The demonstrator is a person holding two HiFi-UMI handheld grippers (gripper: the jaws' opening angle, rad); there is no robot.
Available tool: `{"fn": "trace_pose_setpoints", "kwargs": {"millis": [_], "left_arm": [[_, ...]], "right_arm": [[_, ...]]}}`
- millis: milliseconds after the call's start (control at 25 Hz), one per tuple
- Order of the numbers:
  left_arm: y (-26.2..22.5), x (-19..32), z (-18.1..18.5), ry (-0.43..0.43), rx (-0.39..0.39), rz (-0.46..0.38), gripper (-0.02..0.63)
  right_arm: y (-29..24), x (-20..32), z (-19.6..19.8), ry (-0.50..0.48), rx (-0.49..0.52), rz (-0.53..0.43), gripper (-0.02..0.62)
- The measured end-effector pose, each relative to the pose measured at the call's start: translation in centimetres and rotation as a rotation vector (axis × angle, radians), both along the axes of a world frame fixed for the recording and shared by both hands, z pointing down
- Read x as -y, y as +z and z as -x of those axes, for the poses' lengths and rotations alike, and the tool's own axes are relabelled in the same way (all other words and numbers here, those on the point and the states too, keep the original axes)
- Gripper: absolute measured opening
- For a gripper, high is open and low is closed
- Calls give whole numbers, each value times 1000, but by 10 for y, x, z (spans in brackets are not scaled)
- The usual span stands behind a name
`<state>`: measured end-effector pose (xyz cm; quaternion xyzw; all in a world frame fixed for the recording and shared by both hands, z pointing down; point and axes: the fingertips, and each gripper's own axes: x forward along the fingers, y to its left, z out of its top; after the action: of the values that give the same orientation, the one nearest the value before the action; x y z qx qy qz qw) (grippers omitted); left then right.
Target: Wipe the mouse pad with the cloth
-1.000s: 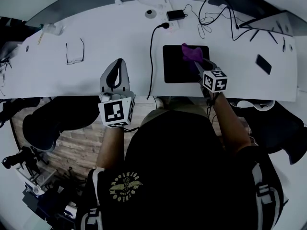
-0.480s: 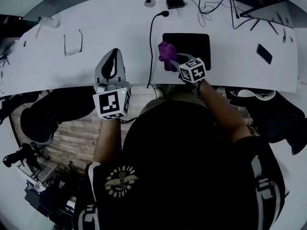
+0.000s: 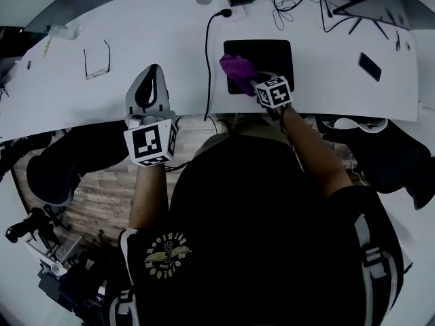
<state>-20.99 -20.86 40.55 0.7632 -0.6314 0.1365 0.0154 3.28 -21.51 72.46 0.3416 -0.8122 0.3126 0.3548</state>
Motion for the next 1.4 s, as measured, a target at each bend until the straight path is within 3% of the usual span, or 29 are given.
{"fn": "trace_pose_setpoints", "kwargs": {"millis": [920, 1120, 1400], "left_arm": [[-18, -8, 11, 22, 11, -44, 2], [-29, -9, 10, 44, 6, -64, 2], [-45, -14, 2, 89, -41, -94, 2]], "right_arm": [[14, -4, -189, 430, -138, 26, 92], [-7, -13, -194, 506, -89, -5, 92], [-114, -12, -166, 490, 84, -226, 91]]}}
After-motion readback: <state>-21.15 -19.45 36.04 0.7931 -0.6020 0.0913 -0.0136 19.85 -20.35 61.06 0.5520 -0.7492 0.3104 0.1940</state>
